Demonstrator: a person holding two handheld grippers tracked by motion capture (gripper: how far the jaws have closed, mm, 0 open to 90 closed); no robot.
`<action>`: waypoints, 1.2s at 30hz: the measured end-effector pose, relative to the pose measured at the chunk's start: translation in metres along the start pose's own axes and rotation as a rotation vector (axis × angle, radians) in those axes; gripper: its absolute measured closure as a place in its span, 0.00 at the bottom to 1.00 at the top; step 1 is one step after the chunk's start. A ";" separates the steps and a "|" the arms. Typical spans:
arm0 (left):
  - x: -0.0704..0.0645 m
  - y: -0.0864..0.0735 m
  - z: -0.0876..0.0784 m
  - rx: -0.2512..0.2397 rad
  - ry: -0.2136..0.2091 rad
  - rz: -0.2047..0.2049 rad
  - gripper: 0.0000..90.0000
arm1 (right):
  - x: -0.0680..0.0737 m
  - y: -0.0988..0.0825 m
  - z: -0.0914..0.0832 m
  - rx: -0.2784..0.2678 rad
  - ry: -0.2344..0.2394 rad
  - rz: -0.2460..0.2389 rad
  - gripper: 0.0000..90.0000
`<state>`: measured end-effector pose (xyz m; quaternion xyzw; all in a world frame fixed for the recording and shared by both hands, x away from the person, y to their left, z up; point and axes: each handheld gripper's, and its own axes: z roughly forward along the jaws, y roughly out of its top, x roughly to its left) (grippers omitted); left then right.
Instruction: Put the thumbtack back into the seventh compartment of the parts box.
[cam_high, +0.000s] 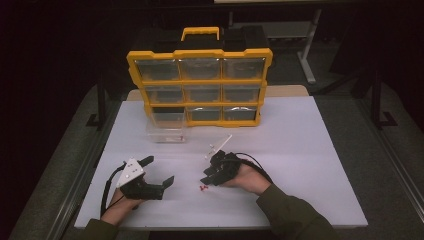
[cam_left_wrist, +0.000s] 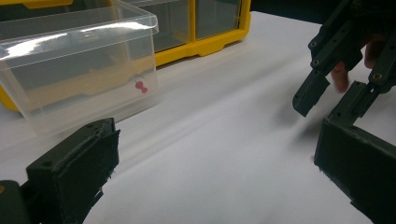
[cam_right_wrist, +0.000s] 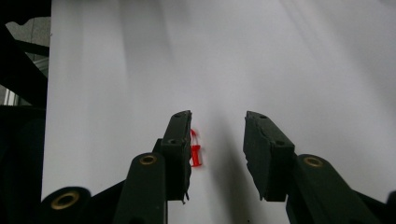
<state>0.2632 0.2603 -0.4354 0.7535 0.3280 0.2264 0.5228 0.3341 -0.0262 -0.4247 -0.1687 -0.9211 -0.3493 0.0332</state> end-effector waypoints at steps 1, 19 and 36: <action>0.000 0.000 0.000 0.000 0.000 0.000 0.00 | 0.000 0.000 0.001 0.002 0.002 0.000 0.69; -0.001 0.000 0.001 0.000 0.000 0.003 0.00 | 0.005 -0.001 0.011 0.043 0.040 -0.051 0.83; -0.001 0.000 0.001 0.002 -0.001 0.002 0.00 | 0.004 -0.003 0.018 0.068 0.043 -0.071 0.88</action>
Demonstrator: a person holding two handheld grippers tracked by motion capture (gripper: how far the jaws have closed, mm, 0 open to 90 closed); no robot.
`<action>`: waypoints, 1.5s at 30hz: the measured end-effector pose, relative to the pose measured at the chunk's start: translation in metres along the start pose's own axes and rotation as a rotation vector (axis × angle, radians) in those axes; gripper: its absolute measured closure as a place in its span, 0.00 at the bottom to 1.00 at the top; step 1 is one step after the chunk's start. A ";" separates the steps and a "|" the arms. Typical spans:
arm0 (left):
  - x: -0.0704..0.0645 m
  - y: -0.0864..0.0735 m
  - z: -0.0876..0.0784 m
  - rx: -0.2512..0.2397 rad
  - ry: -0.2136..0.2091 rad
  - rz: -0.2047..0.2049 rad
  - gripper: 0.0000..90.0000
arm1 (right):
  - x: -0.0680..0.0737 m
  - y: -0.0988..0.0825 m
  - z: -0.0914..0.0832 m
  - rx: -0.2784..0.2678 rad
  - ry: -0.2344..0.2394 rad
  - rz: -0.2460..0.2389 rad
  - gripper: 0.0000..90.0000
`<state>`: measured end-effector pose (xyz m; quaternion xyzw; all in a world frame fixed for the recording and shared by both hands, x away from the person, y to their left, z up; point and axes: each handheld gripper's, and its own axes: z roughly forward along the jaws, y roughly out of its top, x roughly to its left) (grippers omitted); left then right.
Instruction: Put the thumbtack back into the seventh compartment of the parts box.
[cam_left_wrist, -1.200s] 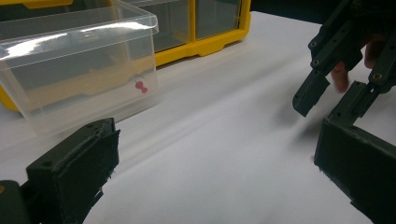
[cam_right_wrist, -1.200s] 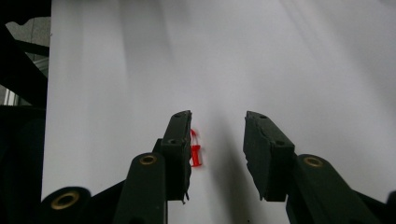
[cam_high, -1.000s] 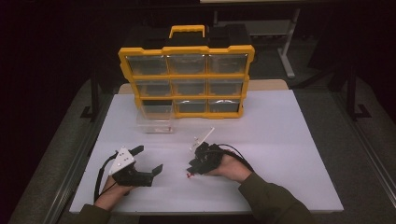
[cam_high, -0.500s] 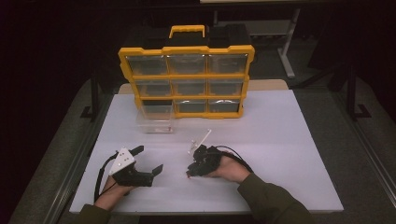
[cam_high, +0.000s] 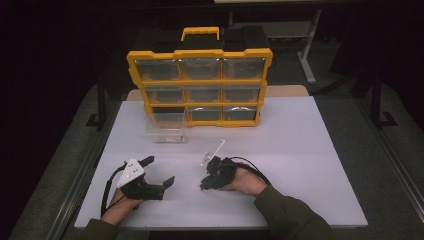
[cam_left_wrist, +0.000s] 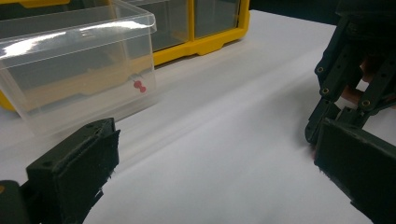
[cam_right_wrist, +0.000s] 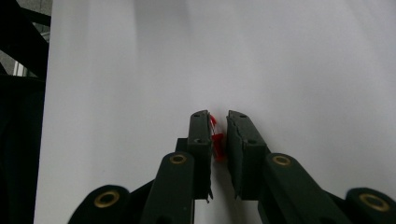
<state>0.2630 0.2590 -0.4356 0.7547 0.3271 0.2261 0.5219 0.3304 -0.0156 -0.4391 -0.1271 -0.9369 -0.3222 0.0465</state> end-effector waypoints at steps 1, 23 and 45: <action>0.000 0.000 0.000 0.000 0.000 -0.001 0.00 | 0.000 0.000 0.000 0.000 -0.001 -0.001 0.88; 0.000 0.000 0.000 0.002 -0.002 0.004 0.00 | -0.002 0.000 -0.003 0.003 -0.019 0.008 0.91; 0.000 0.000 0.001 0.003 -0.003 0.004 0.00 | -0.013 0.004 -0.018 -0.059 -0.054 0.076 0.91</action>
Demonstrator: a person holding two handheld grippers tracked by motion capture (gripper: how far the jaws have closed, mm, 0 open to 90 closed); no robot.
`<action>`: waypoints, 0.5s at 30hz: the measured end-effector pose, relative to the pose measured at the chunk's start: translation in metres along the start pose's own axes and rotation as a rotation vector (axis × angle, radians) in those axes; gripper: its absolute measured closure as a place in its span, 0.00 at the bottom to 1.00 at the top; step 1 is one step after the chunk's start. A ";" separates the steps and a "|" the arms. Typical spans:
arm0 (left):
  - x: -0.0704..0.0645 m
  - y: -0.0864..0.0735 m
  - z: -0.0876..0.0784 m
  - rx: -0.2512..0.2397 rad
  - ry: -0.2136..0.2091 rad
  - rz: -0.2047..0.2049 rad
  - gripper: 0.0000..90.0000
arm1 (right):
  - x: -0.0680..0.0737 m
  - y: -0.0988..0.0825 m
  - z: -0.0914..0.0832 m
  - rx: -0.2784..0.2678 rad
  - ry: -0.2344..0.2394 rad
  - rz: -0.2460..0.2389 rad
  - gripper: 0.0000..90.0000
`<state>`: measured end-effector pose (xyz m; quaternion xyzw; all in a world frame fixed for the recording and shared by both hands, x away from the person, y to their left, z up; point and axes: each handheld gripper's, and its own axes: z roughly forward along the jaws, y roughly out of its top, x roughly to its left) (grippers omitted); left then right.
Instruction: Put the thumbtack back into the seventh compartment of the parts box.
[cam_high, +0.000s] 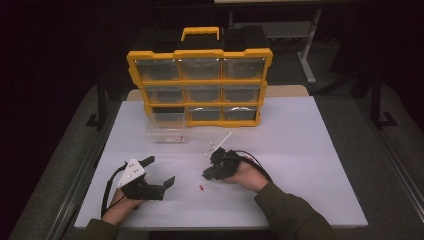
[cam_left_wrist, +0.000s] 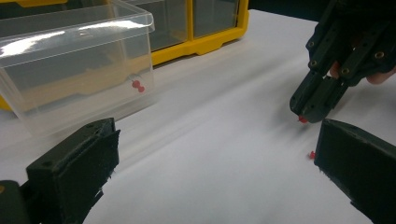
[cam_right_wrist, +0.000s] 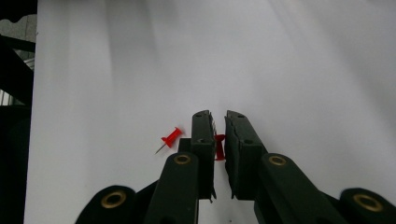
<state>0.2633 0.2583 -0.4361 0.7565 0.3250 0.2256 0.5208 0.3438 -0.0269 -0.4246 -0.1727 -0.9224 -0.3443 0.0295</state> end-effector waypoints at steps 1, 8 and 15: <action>0.000 0.000 0.000 0.000 0.000 0.000 0.00 | -0.001 0.001 -0.001 -0.003 -0.002 -0.001 0.91; 0.000 0.000 0.000 0.000 0.001 -0.004 0.00 | -0.004 0.004 -0.004 -0.017 -0.011 0.013 0.91; 0.001 0.000 0.000 0.002 0.003 0.003 0.00 | -0.008 0.008 -0.007 -0.031 -0.023 0.022 0.91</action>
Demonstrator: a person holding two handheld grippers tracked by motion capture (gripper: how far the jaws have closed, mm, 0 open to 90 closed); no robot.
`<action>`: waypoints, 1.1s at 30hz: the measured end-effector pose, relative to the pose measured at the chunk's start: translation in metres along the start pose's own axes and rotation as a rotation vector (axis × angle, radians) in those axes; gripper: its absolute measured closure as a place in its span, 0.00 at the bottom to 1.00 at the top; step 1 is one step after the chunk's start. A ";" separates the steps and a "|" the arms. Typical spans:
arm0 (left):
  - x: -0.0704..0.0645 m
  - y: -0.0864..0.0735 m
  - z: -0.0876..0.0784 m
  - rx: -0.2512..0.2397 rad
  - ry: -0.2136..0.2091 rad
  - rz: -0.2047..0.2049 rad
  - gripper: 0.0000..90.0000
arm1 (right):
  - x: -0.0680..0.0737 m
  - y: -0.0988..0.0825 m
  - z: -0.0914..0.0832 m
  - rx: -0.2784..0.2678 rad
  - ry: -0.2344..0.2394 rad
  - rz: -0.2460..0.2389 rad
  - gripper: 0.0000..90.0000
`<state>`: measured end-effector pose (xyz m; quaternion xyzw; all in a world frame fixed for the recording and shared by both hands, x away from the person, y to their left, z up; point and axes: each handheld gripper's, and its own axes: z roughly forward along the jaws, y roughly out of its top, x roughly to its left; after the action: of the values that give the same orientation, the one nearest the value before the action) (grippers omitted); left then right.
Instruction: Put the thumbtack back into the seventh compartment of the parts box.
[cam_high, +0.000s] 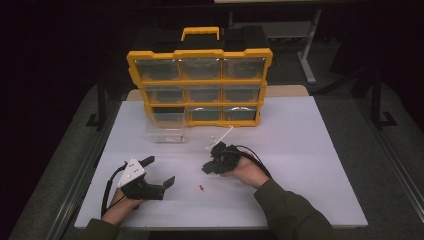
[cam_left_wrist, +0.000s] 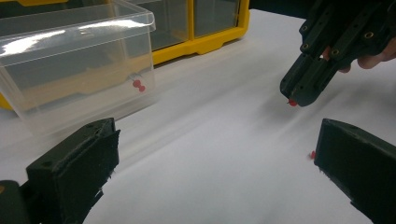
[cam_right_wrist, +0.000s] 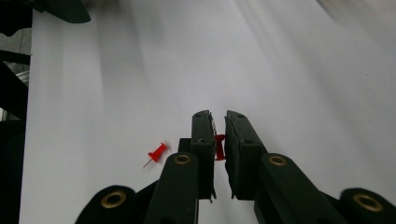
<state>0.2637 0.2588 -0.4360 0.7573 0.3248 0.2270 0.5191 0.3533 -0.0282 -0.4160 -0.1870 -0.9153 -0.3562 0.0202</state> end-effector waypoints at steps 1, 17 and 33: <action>0.000 0.000 0.000 -0.001 0.000 -0.003 0.00 | -0.001 0.001 -0.001 0.000 -0.001 0.002 0.91; 0.000 0.000 0.000 -0.003 0.000 -0.007 0.00 | -0.006 0.014 -0.002 -0.015 -0.019 -0.003 0.91; 0.000 0.000 0.000 -0.007 -0.002 -0.013 0.00 | -0.011 0.031 -0.006 -0.043 -0.035 0.011 0.91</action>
<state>0.2634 0.2587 -0.4361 0.7537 0.3282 0.2240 0.5235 0.3735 -0.0150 -0.3934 -0.1988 -0.9065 -0.3724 0.0023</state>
